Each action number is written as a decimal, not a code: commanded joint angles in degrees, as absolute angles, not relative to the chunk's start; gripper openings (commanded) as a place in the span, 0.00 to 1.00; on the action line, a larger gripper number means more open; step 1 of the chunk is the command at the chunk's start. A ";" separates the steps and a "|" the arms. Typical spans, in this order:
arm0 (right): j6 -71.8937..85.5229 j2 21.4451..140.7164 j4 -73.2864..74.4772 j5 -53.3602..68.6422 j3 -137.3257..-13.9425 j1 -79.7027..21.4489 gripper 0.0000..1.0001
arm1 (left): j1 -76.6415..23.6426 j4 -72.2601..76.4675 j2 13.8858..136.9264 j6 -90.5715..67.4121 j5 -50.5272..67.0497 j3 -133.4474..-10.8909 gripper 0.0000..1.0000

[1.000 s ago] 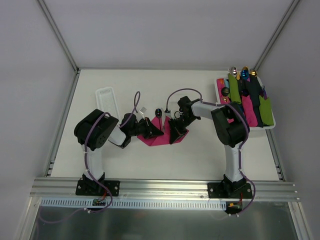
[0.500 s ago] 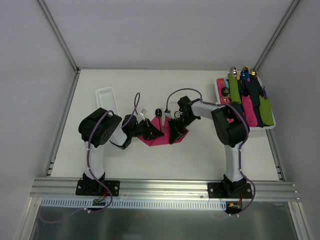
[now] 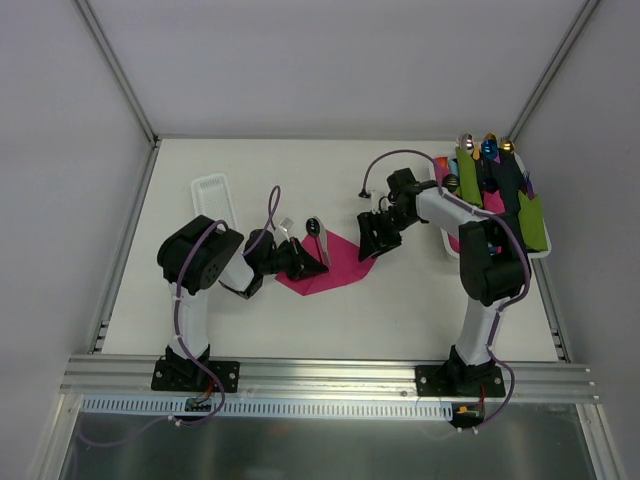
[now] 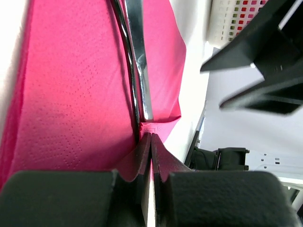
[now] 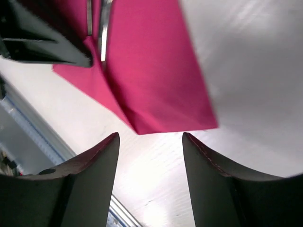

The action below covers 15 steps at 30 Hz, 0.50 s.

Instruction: Place the utensils on the paper napkin and roll it up

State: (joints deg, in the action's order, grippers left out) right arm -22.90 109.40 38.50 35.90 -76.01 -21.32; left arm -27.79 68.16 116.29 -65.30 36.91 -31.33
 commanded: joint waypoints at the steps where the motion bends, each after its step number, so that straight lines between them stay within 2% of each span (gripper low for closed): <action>1: -21.98 108.72 40.17 29.80 -77.69 -19.69 0.60 | -28.30 66.18 117.86 -63.19 34.63 -31.90 0.00; 7: -17.14 113.20 39.99 25.23 -79.71 -18.46 0.64 | -28.30 66.01 117.95 -63.19 34.54 -31.82 0.00; 15: -13.89 119.88 40.25 32.95 -79.90 -18.37 0.63 | -28.30 65.65 117.77 -62.93 34.28 -31.64 0.00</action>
